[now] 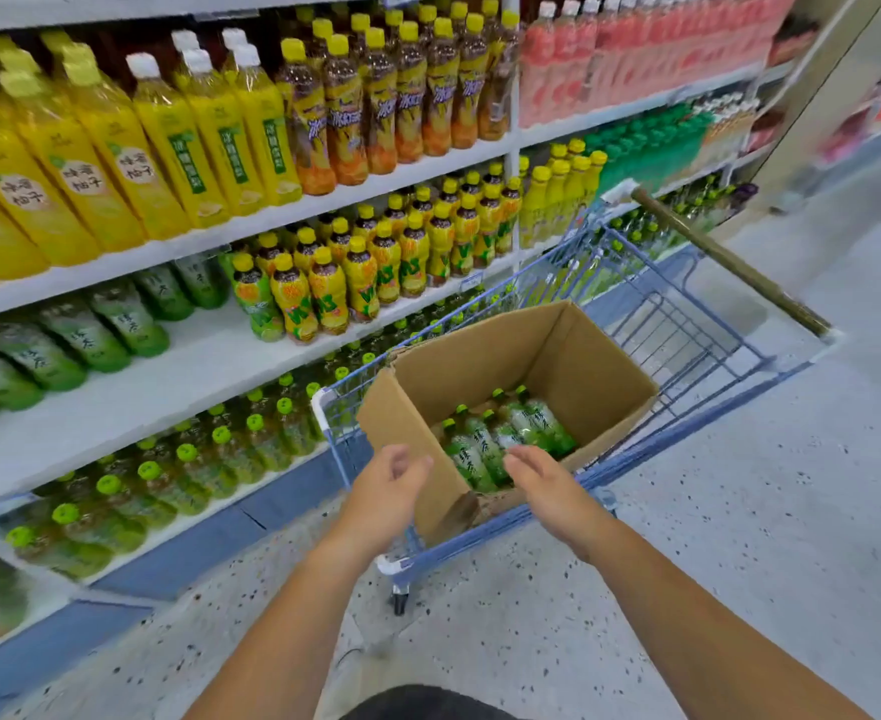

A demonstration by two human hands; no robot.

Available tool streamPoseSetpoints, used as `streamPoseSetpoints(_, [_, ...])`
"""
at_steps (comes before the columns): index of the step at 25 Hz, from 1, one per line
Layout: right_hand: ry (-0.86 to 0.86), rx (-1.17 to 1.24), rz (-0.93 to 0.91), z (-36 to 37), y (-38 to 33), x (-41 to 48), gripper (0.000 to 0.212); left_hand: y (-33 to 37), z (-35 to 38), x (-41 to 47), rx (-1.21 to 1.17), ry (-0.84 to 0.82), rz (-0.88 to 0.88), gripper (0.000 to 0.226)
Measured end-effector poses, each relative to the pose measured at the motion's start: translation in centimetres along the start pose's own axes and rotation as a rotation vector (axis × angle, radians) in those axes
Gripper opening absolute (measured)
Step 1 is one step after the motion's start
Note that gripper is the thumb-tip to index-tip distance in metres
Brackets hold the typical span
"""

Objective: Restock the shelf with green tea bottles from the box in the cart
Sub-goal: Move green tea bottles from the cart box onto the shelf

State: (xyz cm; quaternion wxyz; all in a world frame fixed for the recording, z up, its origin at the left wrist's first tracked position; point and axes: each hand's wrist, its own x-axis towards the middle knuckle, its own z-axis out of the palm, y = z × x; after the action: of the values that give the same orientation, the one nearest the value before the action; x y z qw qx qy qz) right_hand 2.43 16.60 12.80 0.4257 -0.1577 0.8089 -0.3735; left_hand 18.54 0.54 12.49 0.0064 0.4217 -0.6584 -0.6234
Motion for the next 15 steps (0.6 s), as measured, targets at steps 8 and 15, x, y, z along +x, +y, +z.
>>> streamPoseSetpoints(8, [0.000,-0.096,0.058,-8.3,1.6,8.1,0.056,3.6,8.6,7.7,-0.007,0.036,-0.087,0.052])
streamPoseSetpoints(15, [-0.144,-0.223,0.100,-12.1,3.0,18.3,0.057,3.8,12.6,14.8,0.040,0.121,-0.367,0.039])
